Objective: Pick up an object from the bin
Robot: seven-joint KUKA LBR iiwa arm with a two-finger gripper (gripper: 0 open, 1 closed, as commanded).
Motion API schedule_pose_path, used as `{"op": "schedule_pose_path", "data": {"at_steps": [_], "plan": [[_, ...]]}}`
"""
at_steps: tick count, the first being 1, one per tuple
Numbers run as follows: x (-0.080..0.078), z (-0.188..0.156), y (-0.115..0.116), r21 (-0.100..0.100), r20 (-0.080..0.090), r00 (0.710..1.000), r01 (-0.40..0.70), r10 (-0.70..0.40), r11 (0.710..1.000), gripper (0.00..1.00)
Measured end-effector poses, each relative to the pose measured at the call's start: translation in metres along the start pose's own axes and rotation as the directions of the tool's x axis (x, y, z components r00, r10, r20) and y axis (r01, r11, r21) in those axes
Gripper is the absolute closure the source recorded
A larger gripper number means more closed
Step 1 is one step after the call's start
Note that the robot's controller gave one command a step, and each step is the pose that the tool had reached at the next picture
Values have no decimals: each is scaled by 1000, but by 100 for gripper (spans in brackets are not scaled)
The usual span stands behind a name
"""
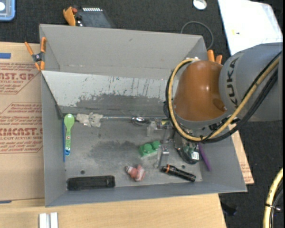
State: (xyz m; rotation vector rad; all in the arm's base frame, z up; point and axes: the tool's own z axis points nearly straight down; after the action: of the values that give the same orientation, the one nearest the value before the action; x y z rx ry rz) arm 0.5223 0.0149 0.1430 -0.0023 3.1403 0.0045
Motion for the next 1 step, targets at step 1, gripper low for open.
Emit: {"op": "schedule_pose_path", "data": {"at_steps": [1], "plan": [[-17,29,-8,2,-1,998,61,-61,998,0]]}}
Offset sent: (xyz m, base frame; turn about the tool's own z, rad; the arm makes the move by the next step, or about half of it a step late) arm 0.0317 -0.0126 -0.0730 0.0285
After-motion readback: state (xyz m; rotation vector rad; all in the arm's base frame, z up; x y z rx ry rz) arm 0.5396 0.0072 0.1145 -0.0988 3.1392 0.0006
